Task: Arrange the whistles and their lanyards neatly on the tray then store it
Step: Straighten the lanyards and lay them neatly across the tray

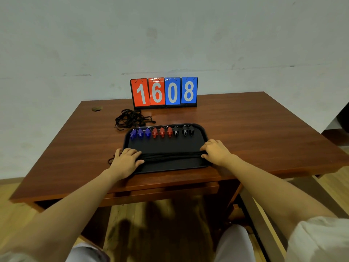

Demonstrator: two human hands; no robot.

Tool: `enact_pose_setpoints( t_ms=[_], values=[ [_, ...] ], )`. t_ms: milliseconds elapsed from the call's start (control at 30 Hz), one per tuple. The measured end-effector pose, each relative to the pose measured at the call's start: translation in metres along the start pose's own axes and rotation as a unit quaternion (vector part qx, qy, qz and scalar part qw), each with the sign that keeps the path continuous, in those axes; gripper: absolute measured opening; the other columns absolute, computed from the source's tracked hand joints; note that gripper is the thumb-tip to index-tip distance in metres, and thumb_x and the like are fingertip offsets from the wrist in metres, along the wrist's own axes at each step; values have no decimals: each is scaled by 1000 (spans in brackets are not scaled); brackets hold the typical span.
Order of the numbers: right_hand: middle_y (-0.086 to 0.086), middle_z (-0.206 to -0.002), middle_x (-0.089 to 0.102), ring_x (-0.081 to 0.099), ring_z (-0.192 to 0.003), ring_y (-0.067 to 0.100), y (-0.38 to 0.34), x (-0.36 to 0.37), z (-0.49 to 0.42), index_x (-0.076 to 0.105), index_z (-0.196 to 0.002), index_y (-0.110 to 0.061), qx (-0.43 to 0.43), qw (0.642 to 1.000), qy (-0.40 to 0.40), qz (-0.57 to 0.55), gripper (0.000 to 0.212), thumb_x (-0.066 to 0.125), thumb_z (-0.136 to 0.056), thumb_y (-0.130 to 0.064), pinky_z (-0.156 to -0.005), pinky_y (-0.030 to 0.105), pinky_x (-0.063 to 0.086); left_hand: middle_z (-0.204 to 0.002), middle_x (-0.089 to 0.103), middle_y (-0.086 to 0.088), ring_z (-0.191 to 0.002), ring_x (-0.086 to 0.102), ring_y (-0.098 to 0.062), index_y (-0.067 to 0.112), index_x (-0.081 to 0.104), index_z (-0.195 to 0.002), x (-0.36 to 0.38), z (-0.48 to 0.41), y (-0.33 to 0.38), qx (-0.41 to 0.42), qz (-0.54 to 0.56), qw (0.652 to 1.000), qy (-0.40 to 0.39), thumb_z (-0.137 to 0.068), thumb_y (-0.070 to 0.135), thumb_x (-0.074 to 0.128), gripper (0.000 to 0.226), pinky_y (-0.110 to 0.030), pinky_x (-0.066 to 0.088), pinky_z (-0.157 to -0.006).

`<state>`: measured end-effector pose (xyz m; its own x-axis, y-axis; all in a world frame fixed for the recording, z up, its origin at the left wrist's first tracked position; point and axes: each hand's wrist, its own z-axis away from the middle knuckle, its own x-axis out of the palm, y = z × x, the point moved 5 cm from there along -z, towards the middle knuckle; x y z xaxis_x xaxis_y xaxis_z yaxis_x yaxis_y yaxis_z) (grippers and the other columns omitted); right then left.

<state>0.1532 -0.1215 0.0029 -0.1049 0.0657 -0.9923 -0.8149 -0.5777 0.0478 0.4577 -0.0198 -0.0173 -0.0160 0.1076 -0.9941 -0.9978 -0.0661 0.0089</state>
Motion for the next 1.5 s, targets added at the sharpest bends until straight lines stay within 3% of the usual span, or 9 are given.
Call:
enact_pose_setpoints(
  t_ms=[367, 667, 867, 1033, 1200, 1367, 1433, 1500],
  values=[
    [5, -134, 53, 40, -131, 25, -43, -24, -28, 51, -133, -19, -62, 997, 34, -25, 41, 53, -95, -33, -107, 40, 33, -150, 33, -2, -142, 23, -20, 19, 27, -147, -13, -7, 12, 39, -8, 999, 36, -96, 51, 35, 61, -42, 10, -117],
    [10, -126, 57, 49, -118, 27, -105, -60, -124, 52, -131, -16, -95, 992, 45, -66, 40, 52, -94, -29, -98, 44, 44, -143, 39, -8, -135, 30, -27, 16, 45, -135, -58, -72, -22, -10, 15, 998, 64, -96, 39, 45, 46, -44, 26, -110],
    [11, -134, 49, 45, -123, 29, -112, -63, -208, 45, -135, -13, -36, 992, 11, -117, 42, 50, -95, -25, -101, 42, 42, -137, 44, -8, -128, 38, -30, 16, 50, -132, -54, -133, -64, -52, 68, 996, 34, -97, 29, 44, 38, -46, 34, -103],
    [14, -130, 50, 47, -120, 31, -110, -46, -264, 48, -128, -9, 36, 984, -8, -175, 38, 51, -95, -27, -95, 41, 44, -141, 40, -11, -132, 34, -32, 17, 41, -140, -45, -171, -84, -74, 138, 987, 38, -96, 26, 46, 45, -47, 36, -104],
    [13, -128, 46, 43, -119, 31, -110, -27, -286, 50, -124, -11, 61, 984, -1, -165, 33, 51, -96, -28, -96, 43, 44, -141, 42, -9, -131, 35, -31, 20, 44, -139, -32, -192, -90, -43, 112, 993, 15, -97, 24, 44, 42, -49, 36, -105],
    [15, -123, 48, 46, -113, 32, -107, -28, -286, 51, -118, -8, 65, 983, 11, -170, 23, 44, -98, -18, -88, 42, 42, -151, 32, -7, -138, 25, -30, 22, 37, -144, -17, -187, -102, -47, 59, 997, -14, -96, 12, 38, 49, -51, 28, -109],
    [14, -112, 54, 52, -98, 31, -105, -39, -283, 49, -114, -8, 70, 972, 46, -221, 19, 43, -99, -17, -74, 37, 43, -150, 31, -6, -141, 18, -29, 23, 43, -140, -23, -182, -104, -73, 71, 995, -6, -95, 14, 39, 46, -52, 18, -112],
    [9, -93, 55, 51, -79, 27, -107, -62, -276, 48, -106, -10, 52, 957, 97, -270, 13, 40, -100, -18, -61, 33, 38, -145, 36, -5, -139, 17, -27, 24, 55, -129, -40, -175, -106, -117, 134, 983, 54, -91, 11, 42, 42, -51, 14, -113]
  ],
)
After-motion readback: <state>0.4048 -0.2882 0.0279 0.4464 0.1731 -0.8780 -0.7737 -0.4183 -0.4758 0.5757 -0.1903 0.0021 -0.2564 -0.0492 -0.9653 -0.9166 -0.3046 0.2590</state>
